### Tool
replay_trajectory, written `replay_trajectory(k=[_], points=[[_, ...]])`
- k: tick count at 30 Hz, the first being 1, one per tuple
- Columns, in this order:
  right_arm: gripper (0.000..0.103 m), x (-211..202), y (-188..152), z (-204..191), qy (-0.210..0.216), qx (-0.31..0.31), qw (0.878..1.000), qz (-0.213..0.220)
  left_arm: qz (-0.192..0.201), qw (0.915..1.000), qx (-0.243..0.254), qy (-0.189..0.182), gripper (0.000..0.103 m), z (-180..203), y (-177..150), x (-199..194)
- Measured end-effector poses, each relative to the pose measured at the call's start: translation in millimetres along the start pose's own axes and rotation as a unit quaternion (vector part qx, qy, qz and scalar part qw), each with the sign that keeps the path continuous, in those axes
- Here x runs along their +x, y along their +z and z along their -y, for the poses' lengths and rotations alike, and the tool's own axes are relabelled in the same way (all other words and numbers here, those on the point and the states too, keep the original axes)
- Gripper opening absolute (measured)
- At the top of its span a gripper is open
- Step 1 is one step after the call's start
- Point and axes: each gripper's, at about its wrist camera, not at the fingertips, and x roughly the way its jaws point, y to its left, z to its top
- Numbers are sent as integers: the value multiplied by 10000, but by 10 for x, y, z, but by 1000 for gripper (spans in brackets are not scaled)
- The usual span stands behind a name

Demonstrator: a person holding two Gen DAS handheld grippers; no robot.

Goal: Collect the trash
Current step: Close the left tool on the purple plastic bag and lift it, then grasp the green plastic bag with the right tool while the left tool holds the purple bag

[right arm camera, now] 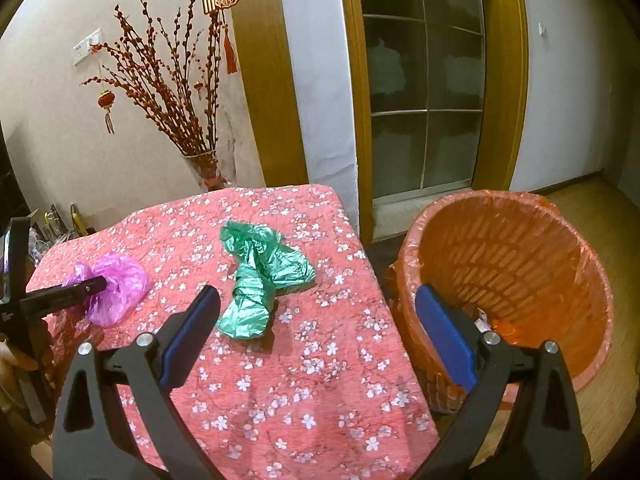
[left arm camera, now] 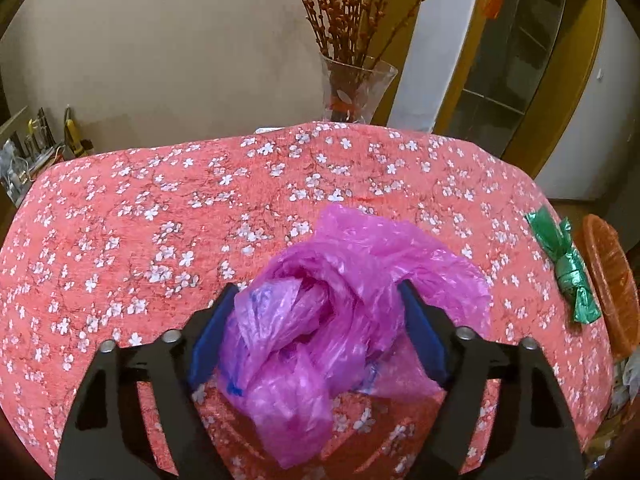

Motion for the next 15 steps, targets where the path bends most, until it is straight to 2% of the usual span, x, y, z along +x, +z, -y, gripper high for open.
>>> replay_trajectory(k=[1,2,6,15], points=[[96,10,-11,-9,8,-11,10000,-13,17,10000,2,-4,71,6,-2,-20],[96,24,-12,-18,9,-20,10000,-24,33,10000,1,-13,64,1,1,-33],[96,93,-2,-66,61,-2,9999,-99,139,9999,-52,-32,56,-14,-12,-103],[96,413,72,-345,47,-192,9990,-400,418,9988,-140,195,54,-131,-12,-286]])
